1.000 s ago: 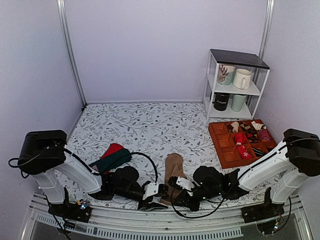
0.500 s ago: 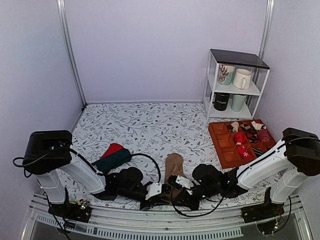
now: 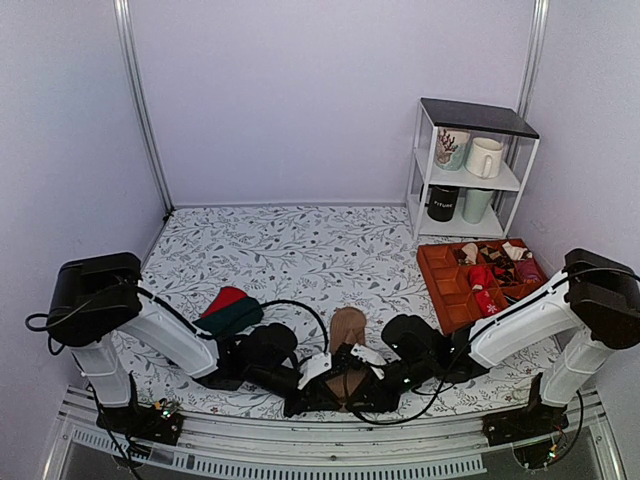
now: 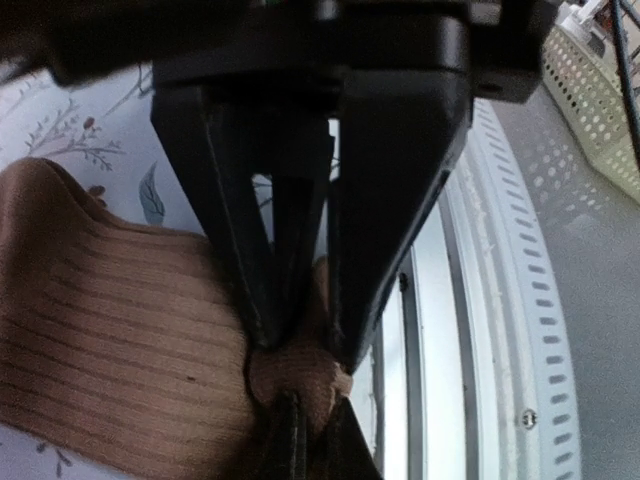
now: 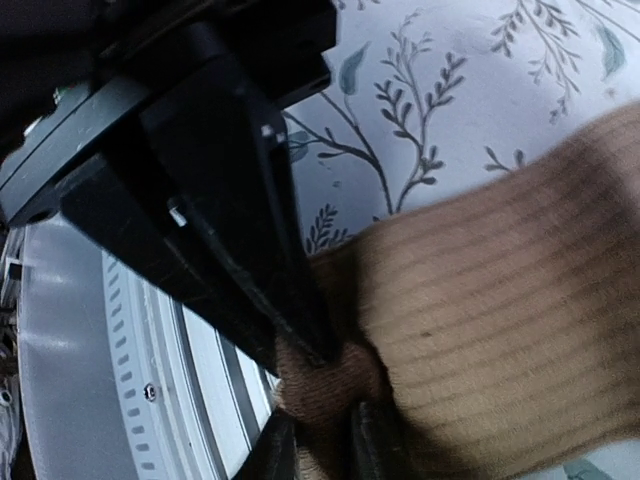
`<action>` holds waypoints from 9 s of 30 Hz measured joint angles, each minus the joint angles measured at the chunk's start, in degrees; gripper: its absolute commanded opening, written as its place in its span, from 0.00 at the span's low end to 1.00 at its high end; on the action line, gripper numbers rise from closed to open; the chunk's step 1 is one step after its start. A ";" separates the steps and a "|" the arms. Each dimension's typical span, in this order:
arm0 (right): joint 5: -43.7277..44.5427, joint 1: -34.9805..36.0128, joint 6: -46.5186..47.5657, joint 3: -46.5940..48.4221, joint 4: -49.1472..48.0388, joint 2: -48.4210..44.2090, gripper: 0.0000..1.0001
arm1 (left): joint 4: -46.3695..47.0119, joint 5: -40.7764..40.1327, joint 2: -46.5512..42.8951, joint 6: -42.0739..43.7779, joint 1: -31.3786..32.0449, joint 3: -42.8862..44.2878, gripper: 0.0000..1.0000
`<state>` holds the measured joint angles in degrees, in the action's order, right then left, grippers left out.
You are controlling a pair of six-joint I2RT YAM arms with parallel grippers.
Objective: Roll the socks
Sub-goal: Roll a pair of socks at the center of the board.
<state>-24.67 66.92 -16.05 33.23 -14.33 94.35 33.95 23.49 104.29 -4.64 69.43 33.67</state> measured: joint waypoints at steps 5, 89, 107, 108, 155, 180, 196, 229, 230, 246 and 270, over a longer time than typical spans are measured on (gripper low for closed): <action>4.00 -0.11 -0.81 -0.26 3.87 -3.72 0.35 | -2.99 3.85 0.87 -6.43 -0.48 1.73 0.00; 1.07 -2.25 4.04 -3.50 -9.42 1.16 0.08 | 4.20 -14.29 -12.11 -5.46 -3.69 -8.94 0.42; -22.82 -11.69 -1.07 8.15 7.54 10.58 0.08 | 17.14 -11.54 -4.63 14.34 0.17 -10.82 0.46; -23.26 -11.82 -1.07 8.28 7.63 10.80 0.08 | 17.16 -11.32 -3.80 14.73 0.17 -10.38 0.45; -10.32 -11.80 1.66 5.14 13.27 -4.59 0.41 | 21.24 0.48 7.56 -7.21 -0.70 -5.55 0.00; 35.50 14.45 31.89 -8.02 -10.64 -6.93 0.46 | 30.29 5.11 11.37 -16.79 -2.08 -6.93 0.00; 32.41 14.32 27.02 -6.25 -9.44 -3.61 0.13 | 30.62 5.99 11.45 -16.44 -2.32 -7.02 0.05; -11.13 -5.79 0.35 0.39 -6.10 5.14 0.13 | 14.58 -18.73 -24.65 22.67 -0.17 -14.73 0.48; -12.11 -6.19 -0.11 0.57 -5.55 5.29 0.13 | 14.19 -15.72 -23.34 22.21 -0.31 -13.86 0.48; -19.78 -10.36 -5.11 2.73 0.63 7.06 0.13 | 8.55 -7.34 -6.73 18.47 1.31 -7.30 0.49; -20.68 -10.69 -5.92 3.21 2.51 7.04 0.25 | 5.73 -7.67 -0.66 12.24 2.47 -2.73 0.00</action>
<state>-45.34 56.23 -21.98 36.45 -11.81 101.38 39.68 15.81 103.63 7.60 71.90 30.94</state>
